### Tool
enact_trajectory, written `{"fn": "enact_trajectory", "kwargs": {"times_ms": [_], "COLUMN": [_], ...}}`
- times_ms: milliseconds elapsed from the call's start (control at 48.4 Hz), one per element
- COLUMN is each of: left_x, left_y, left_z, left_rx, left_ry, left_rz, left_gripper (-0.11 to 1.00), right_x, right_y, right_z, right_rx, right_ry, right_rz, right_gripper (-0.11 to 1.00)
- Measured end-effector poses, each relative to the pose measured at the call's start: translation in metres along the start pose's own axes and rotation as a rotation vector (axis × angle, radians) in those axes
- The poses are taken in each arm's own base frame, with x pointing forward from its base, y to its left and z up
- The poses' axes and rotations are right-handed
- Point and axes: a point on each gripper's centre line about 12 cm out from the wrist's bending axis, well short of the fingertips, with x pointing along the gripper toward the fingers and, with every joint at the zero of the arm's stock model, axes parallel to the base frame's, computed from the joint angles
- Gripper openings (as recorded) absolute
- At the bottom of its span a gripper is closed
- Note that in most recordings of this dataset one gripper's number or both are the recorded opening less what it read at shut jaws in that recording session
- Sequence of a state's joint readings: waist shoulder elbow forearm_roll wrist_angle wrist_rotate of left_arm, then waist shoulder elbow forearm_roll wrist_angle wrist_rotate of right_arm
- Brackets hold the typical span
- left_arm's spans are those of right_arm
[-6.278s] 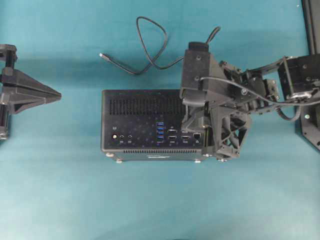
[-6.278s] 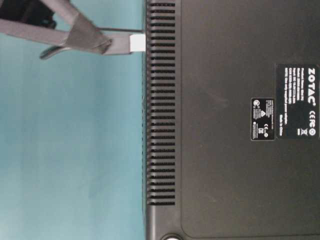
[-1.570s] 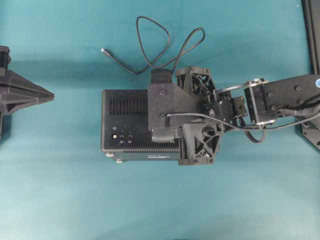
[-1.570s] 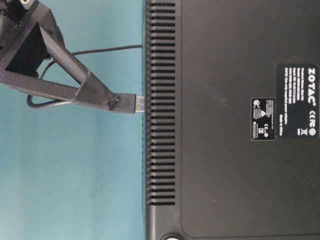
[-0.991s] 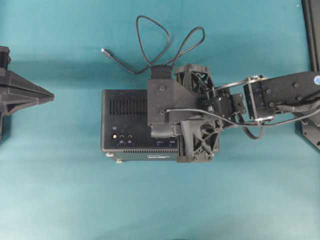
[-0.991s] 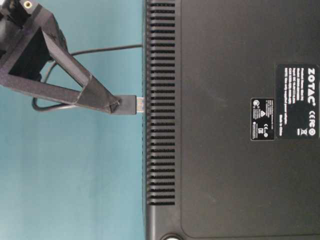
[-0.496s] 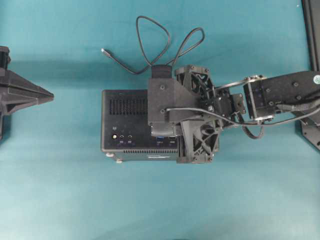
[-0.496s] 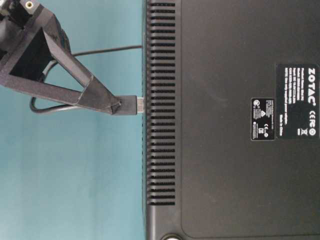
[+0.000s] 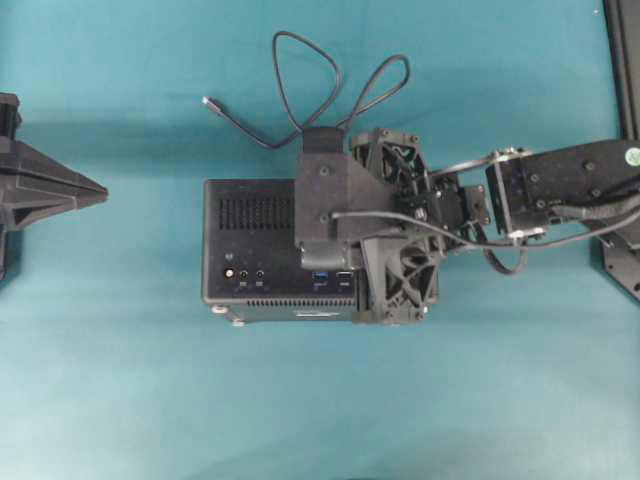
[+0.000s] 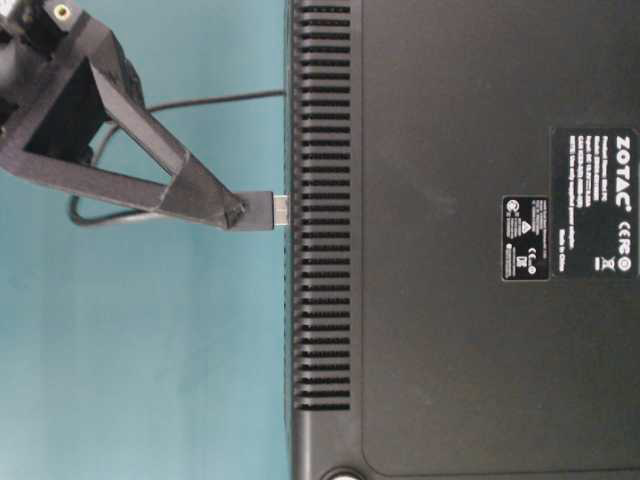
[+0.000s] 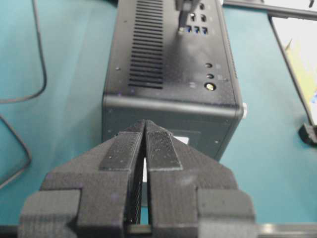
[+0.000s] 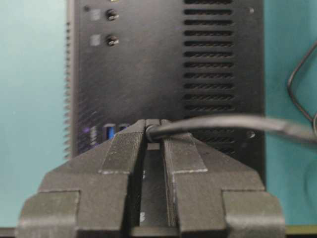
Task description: Insert the USB into the PC box with both arms.
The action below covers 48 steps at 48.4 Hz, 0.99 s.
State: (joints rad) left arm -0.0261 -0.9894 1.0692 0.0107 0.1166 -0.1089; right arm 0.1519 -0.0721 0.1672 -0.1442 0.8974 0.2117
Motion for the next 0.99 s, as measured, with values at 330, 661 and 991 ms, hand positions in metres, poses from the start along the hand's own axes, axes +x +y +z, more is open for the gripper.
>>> {"fn": "enact_trajectory", "kwargs": {"times_ms": [330, 661, 991], "left_x": [0.0, 0.0, 0.0], "left_y": [0.0, 0.0, 0.0], "left_z": [0.0, 0.0, 0.0], "left_rx": [0.0, 0.0, 0.0], "left_ry": [-0.002, -0.003, 0.0], "left_rz": [0.0, 0.0, 0.0], "left_gripper": [0.0, 0.0, 0.0], "right_x": [0.0, 0.002, 0.01], "right_y": [0.008, 0.007, 0.003], "right_z": [-0.002, -0.005, -0.005], "right_rx": [-0.004, 0.004, 0.007], "right_ry": [0.008, 0.015, 0.023], "right_rz": [0.026, 0.031, 0.022], "right_gripper": [0.12, 0.12, 0.12]}}
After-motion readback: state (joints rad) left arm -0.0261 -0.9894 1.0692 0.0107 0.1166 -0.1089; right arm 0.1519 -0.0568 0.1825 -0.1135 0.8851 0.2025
